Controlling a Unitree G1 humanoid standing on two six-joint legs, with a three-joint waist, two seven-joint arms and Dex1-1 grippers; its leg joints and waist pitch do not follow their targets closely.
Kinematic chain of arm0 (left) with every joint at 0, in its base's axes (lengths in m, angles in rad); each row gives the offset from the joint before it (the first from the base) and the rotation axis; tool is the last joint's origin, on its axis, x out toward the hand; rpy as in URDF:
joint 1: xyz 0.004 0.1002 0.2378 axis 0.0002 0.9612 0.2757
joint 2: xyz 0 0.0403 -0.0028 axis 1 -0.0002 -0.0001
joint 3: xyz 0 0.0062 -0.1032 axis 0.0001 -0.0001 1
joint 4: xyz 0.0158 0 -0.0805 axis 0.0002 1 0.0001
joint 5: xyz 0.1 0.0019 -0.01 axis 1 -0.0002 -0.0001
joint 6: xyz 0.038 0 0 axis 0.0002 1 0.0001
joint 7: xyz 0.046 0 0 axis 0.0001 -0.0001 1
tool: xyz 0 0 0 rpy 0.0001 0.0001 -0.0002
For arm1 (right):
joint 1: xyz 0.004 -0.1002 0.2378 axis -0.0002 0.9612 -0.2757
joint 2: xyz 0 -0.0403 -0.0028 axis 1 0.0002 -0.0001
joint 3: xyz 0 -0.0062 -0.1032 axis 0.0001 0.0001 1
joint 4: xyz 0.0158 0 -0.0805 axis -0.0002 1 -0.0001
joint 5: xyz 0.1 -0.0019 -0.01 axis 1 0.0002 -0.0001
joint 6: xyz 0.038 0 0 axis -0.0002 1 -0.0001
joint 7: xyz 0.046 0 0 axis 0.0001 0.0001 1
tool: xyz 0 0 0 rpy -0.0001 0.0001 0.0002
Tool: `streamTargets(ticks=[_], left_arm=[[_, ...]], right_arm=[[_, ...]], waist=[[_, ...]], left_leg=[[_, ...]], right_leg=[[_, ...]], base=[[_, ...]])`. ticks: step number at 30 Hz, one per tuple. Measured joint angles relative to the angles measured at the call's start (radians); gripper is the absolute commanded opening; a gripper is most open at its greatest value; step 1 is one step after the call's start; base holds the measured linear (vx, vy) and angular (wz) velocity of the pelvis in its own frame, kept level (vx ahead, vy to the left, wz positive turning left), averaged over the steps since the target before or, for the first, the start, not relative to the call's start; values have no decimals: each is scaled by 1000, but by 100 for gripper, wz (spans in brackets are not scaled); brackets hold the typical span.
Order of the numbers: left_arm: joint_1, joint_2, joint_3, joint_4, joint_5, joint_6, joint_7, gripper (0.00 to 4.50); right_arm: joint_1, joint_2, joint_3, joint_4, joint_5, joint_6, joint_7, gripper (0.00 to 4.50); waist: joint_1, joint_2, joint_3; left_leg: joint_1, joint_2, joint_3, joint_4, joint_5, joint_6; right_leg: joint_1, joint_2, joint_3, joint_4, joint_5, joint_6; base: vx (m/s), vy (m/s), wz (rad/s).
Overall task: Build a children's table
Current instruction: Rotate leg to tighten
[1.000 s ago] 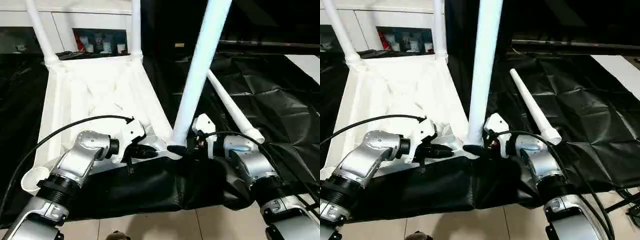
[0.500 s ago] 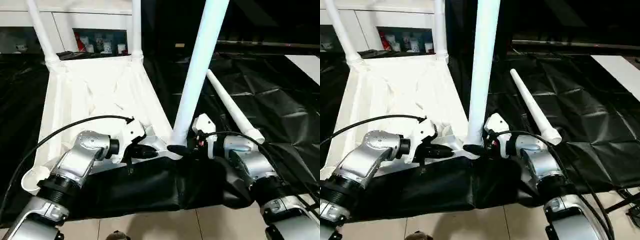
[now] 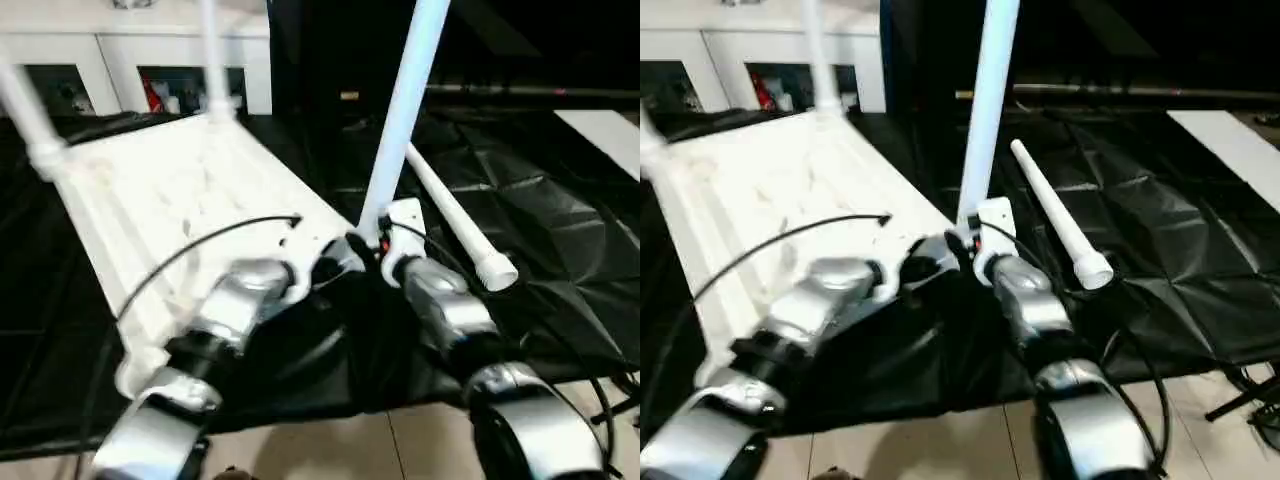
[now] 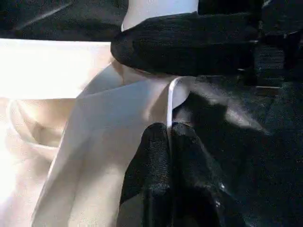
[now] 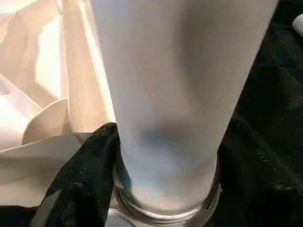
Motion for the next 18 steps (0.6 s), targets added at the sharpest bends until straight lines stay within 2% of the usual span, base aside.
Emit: streamTargets(ticks=[4, 6, 12, 14, 18], left_arm=[[0, 6, -12, 11, 11, -31, -4, 0], [0, 7, -16, 17, 13, -43, -7, 0], [0, 10, -19, 20, 21, -65, -15, 0], [0, 12, -19, 24, 21, -75, -20, 0], [-20, 15, -17, 71, 37, -126, 4, 0]], right_arm=[[-3, 2, 3, 23, -11, -32, -9, 266], [-5, 3, 3, 35, -15, -48, -10, 322], [1, -7, -22, 50, -2, -82, 28, 382], [16, -24, -23, 15, 2, -89, 59, 382], [138, -76, -8, -205, 32, -75, 180, 382]], waist=[[0, 1, 0], [0, 2, 0], [2, 4, 1], [2, 6, 1], [5, 7, 1]], left_leg=[[0, 0, 0, -1, 0, 0], [0, 0, 0, -1, 0, 0], [-1, 0, 0, -3, 0, 0], [-1, 0, 0, -3, 0, 0], [-2, 0, 0, -4, 0, 0]], right_leg=[[0, 0, 0, 0, 0, 0], [0, 0, 0, 0, 0, 0], [-2, 0, -1, 0, 0, 0], [-2, 0, -1, 0, 0, 0], [-2, 0, -1, -1, 0, 1]], base=[[0, 0, 0], [0, 0, 0], [0, 0, 0], [0, 0, 0], [0, 0, 0]])
